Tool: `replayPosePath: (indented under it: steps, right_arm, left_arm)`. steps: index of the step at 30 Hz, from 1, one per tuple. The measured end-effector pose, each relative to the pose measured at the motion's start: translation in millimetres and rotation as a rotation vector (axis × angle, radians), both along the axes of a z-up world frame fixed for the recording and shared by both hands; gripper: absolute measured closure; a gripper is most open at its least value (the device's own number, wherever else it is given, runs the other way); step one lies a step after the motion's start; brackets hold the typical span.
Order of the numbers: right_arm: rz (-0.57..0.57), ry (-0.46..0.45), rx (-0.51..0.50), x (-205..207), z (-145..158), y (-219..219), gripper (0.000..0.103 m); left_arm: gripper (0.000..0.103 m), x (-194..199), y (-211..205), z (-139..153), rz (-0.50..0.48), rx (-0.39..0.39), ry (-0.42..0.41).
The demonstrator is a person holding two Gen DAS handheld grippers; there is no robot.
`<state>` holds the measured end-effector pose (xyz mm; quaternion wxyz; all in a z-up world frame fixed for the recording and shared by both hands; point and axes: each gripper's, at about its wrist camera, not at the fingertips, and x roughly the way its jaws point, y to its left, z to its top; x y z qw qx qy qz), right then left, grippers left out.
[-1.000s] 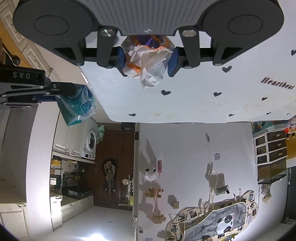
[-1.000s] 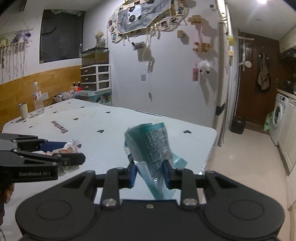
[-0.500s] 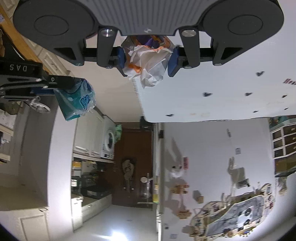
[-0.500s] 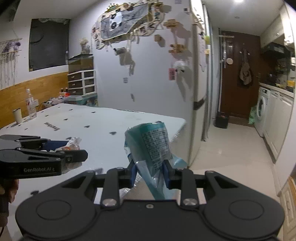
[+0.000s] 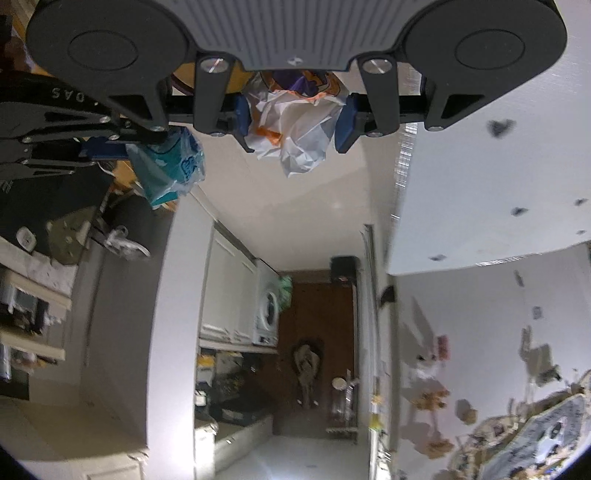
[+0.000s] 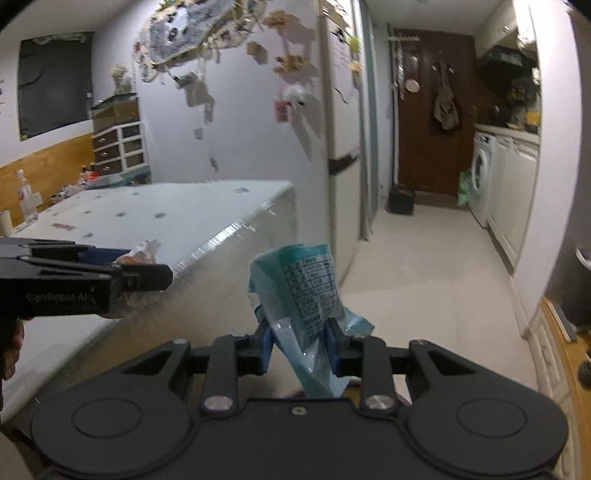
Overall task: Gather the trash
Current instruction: 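Carry the white-orange and teal wrappers with both tools to the wastebasket, then open both tools to drop both wrappers into the wastebasket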
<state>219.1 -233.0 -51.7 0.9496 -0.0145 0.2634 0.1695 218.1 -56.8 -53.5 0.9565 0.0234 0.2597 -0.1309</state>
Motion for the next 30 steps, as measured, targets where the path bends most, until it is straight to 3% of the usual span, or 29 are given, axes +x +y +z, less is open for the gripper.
replayPosePath:
  steps: [14,23,30]
  right_arm:
    - [-0.09,0.221,-0.026,18,-92,-59,0.072]
    - [-0.109,0.418,-0.015,56,-158,-64,0.072]
    - [-0.126,0.504,-0.057,89,-188,-58,0.068]
  left_arm:
    - [0.056,49,-64,-93,-0.076,0.012,0.256]
    - [0.056,82,-72,-158,-0.078,0.016,0.418]
    - [0.055,101,-69,-183,-0.068,0.045,0.476]
